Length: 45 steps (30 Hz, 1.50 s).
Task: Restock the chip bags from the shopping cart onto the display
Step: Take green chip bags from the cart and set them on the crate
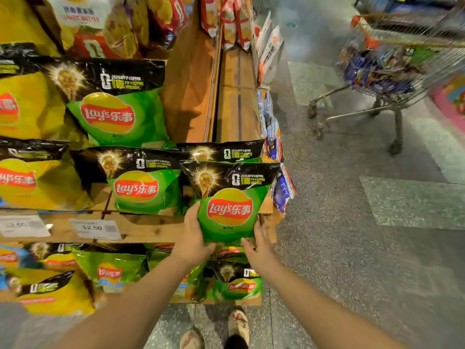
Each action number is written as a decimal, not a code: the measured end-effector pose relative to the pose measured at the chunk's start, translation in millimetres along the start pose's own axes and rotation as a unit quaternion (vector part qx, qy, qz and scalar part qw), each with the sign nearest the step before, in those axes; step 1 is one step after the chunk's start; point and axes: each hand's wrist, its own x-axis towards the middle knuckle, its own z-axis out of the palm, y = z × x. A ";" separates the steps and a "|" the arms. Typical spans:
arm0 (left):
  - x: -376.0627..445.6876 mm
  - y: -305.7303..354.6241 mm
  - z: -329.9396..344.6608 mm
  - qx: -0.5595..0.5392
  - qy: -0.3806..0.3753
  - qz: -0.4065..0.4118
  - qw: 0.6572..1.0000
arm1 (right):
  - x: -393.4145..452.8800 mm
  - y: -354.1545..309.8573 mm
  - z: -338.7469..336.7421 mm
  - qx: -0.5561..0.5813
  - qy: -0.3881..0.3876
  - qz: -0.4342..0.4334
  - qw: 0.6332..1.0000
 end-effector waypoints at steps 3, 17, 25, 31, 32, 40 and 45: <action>-0.9 -0.9 6.5 -0.003 0.021 -0.021 1.000 | 5.8 0.7 4.1 -0.006 -0.004 0.015 1.000; 9.2 6.3 25.2 -0.228 0.032 -0.151 0.961 | 21.0 0.4 0.8 0.027 -0.008 0.040 0.999; 15.6 11.2 22.6 -0.258 0.014 -0.128 0.958 | 34.1 -3.0 -5.4 0.015 -0.005 0.049 0.999; 0.5 19.0 15.0 -0.240 0.068 -0.105 0.963 | 22.3 -12.5 -6.0 0.050 0.028 0.071 0.996; -2.7 22.9 13.1 -0.225 0.095 -0.098 0.965 | 18.3 -15.3 -6.9 0.059 0.041 0.062 0.995; -39.0 11.5 15.0 0.219 0.129 0.091 0.963 | -20.3 -22.5 -3.9 -0.110 0.150 -0.063 0.980; -27.0 7.1 9.9 0.418 0.023 0.245 0.874 | -27.1 -11.0 3.7 -0.331 0.136 -0.195 0.913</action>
